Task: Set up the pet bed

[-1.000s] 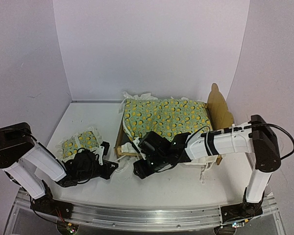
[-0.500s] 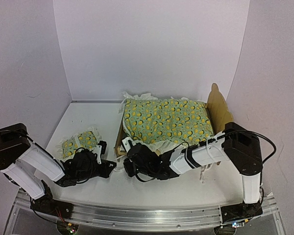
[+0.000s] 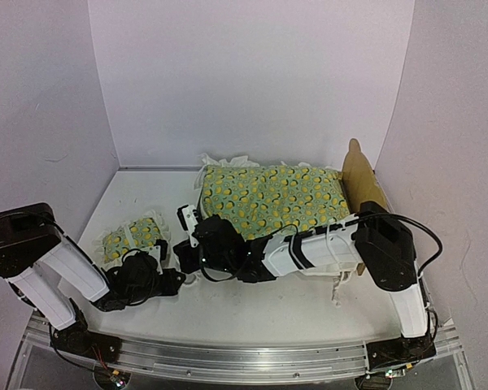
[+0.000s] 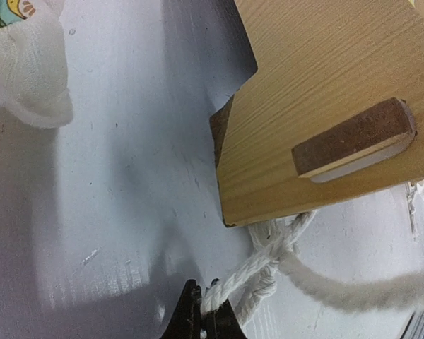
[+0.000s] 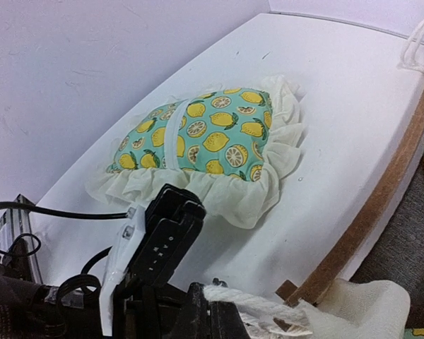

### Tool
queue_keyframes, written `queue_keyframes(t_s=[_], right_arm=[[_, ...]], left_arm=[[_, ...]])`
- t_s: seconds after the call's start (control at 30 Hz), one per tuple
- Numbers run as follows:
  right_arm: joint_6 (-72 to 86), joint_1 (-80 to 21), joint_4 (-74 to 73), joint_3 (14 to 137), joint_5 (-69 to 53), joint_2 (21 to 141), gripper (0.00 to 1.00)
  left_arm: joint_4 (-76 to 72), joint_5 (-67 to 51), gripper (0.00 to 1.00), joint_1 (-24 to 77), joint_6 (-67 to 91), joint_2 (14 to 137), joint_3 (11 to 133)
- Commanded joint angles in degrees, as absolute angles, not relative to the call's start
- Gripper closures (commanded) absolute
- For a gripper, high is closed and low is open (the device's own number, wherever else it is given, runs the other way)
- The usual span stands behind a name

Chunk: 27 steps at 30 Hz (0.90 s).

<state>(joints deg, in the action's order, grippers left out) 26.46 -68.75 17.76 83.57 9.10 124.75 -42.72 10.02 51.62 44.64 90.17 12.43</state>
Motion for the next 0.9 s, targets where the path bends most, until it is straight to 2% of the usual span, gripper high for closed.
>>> queue_keyframes(t_s=[0.0,0.13,0.3,0.57,0.87], right_arm=[[28.8,-68.3,17.0,88.3,0.5,124.3,1.00],[31.7,-68.3,15.1,86.3,5.6,121.3,1.00],[37.2,-68.4,15.4,86.8,11.6,119.6,1.00],[43.2,-68.3,30.9,73.3,18.7,111.3,1.00],[45.9,-68.4,31.1,76.1,16.5,116.9,1.00]], left_arm=[[-41.7,3.6,1.00,51.0,41.4,91.7,14.4],[-43.4,-2.5,1.00,51.0,38.1,90.0,14.1],[-44.1,-4.8,1.00,51.0,38.3,88.7,13.2],[-45.7,-3.3,1.00,51.0,37.0,90.1,12.6],[-47.0,-5.2,1.00,51.1,36.4,88.8,12.4]])
